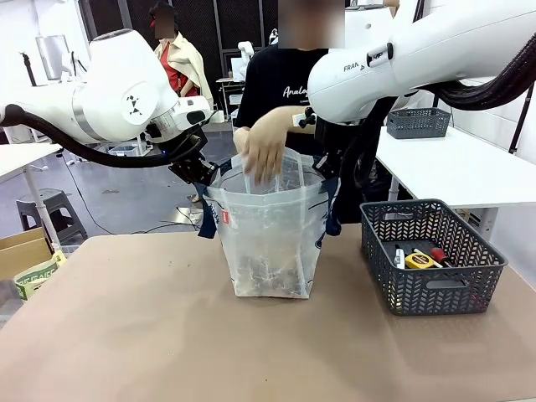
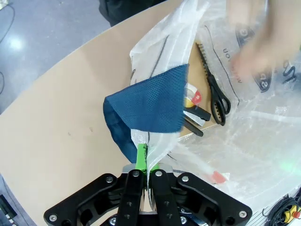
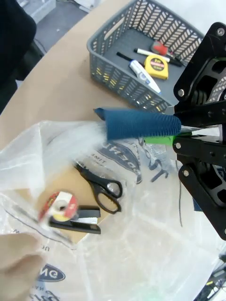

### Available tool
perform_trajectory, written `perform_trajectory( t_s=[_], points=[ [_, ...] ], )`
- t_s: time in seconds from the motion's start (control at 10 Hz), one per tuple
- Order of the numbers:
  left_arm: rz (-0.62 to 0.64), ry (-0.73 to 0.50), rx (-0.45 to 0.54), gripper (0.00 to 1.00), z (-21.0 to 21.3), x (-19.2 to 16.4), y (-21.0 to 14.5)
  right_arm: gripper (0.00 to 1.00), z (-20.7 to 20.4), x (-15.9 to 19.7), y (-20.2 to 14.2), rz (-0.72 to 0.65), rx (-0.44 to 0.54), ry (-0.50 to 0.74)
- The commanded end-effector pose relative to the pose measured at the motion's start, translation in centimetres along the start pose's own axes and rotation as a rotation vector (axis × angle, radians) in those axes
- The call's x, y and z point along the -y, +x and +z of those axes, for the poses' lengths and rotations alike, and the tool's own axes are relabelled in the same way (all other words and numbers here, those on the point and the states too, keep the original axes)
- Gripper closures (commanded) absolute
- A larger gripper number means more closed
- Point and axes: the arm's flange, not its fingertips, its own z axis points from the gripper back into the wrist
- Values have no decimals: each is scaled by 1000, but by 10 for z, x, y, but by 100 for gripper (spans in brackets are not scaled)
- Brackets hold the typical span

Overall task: Transfer purchased items from the store into the shopping bag.
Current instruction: Move the Reusable shopping bag to the right side of the table.

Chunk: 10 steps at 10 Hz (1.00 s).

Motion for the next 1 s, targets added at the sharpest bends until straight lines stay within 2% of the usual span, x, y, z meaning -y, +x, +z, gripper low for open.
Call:
perform_trajectory(
  t_s=[0.0,0.9],
  points=[
    [3,10,-3,100,0,-2,-1,100,1,1,1,0,2,-4],
    [3,10,-3,100,0,-2,-1,100,1,1,1,0,2,-4]
  ],
)
